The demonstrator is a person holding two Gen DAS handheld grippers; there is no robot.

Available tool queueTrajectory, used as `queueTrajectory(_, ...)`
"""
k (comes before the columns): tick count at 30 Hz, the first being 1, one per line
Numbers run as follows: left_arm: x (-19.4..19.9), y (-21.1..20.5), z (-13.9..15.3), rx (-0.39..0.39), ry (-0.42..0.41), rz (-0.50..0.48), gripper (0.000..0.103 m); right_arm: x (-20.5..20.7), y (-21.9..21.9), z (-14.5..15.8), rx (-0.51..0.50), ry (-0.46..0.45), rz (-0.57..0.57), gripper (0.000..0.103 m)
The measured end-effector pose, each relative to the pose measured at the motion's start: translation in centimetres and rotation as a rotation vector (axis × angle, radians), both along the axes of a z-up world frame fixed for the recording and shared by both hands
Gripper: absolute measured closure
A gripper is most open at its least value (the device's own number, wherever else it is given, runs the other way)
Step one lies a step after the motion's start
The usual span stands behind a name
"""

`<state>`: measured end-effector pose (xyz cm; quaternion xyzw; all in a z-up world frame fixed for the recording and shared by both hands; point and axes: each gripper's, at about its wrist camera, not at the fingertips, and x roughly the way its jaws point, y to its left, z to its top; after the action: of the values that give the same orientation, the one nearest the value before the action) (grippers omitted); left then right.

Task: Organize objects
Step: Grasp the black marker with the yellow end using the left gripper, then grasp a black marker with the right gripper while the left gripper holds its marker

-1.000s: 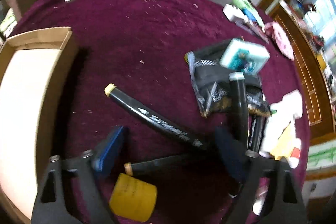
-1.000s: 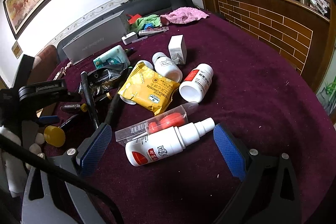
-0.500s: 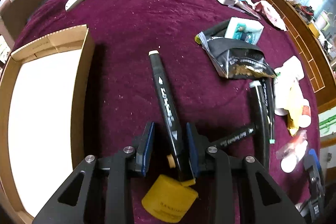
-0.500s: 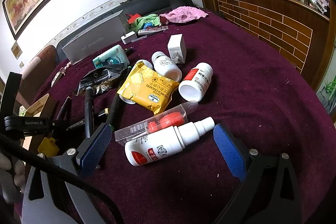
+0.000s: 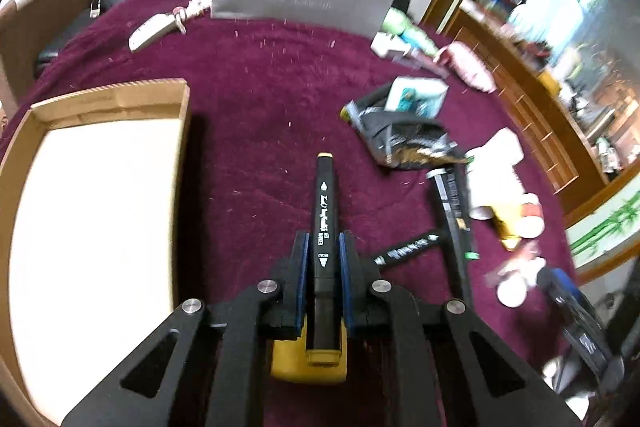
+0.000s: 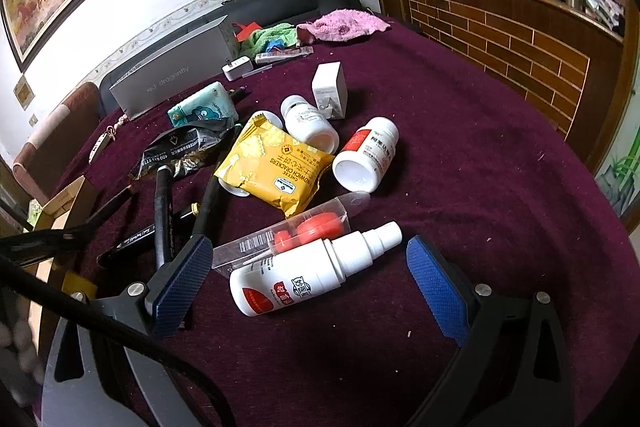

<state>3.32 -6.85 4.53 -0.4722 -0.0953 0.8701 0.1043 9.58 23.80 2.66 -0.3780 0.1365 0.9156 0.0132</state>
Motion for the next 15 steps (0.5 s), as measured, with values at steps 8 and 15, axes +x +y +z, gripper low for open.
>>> queueTrajectory(8,3.4,-1.0,-0.3,0.045,-0.012,-0.027,0.092,-1.3,-2.5,3.5,-0.128,-0.028,0.182,0.004)
queueTrajectory(15,4.5,-1.3,-0.8,0.055,-0.002,-0.026,0.092,-4.4,-6.2,1.6,-0.165,-0.161,0.269,0.031)
